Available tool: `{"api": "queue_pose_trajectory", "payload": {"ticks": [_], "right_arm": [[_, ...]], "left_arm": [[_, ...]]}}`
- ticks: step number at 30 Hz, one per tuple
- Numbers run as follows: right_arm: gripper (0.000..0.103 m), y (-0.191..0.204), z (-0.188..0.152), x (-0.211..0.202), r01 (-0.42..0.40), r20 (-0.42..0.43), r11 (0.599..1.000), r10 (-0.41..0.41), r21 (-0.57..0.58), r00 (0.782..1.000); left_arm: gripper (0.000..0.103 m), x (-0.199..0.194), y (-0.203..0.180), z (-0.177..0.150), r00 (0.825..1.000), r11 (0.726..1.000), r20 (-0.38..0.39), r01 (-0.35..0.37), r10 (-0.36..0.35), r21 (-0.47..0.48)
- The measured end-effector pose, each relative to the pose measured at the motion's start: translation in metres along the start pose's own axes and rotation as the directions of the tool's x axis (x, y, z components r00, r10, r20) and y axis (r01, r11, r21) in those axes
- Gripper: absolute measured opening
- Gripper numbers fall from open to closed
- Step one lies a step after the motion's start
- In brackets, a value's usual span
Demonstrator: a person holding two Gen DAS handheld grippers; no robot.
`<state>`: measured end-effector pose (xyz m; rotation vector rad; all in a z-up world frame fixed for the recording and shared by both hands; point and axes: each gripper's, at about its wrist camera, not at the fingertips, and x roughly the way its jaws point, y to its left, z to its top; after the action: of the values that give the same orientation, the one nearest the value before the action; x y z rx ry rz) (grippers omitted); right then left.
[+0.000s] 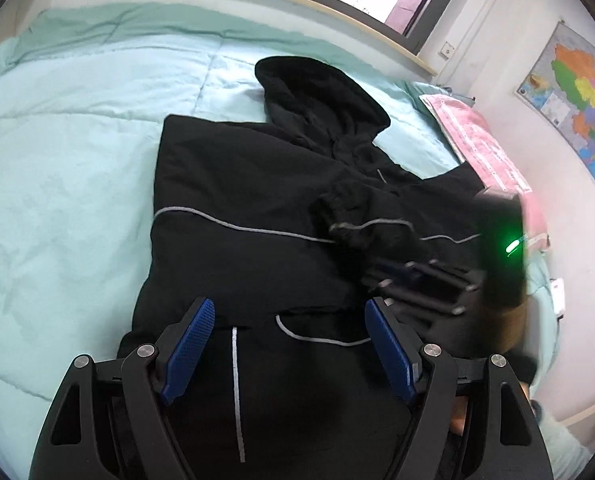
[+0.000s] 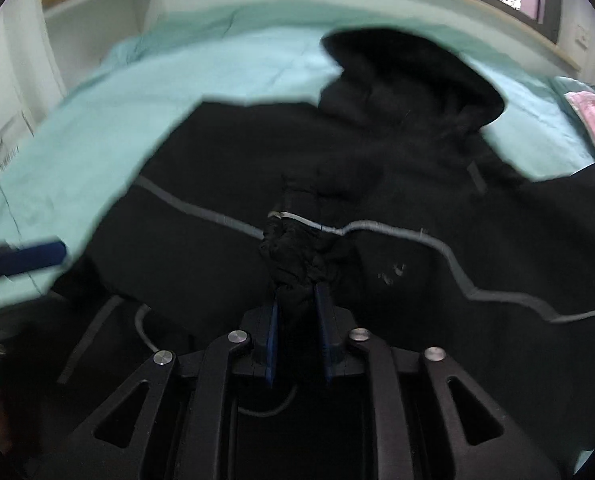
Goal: Fold large clothes
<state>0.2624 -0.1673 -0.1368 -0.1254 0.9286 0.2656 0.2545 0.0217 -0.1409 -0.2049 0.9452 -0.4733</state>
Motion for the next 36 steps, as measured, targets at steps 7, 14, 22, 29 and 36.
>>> {"api": "queue_pose_trajectory", "payload": {"ticks": [7, 14, 22, 29, 36], "right_arm": [[0.045, -0.023, -0.013, -0.054, -0.117, 0.101, 0.993, 0.114, 0.023, 0.988], [0.056, -0.086, -0.034, -0.15, -0.015, 0.24, 0.995, -0.01, 0.101, 0.971], [0.057, -0.168, -0.051, -0.182, 0.199, 0.203, 0.95, -0.249, 0.239, 0.947], [0.057, -0.202, -0.03, -0.137, 0.133, 0.12, 0.934, -0.181, 0.33, 0.976], [0.065, -0.175, -0.02, -0.025, 0.178, -0.095, 0.944, -0.157, 0.279, 0.983]], "left_arm": [[0.079, 0.025, -0.009, 0.029, 0.981, 0.984, -0.084, 0.169, -0.173, -0.052], [0.079, 0.094, -0.029, 0.047, 0.974, 0.979, -0.158, 0.141, -0.164, -0.149], [0.024, 0.119, -0.079, 0.061, 0.991, 0.999, -0.125, 0.047, -0.046, 0.001], [0.023, 0.021, -0.019, 0.084, 0.995, 0.996, 0.07, 0.071, -0.068, -0.053], [0.023, 0.06, 0.086, 0.039, 0.975, 0.977, -0.203, -0.131, 0.095, -0.167]]}}
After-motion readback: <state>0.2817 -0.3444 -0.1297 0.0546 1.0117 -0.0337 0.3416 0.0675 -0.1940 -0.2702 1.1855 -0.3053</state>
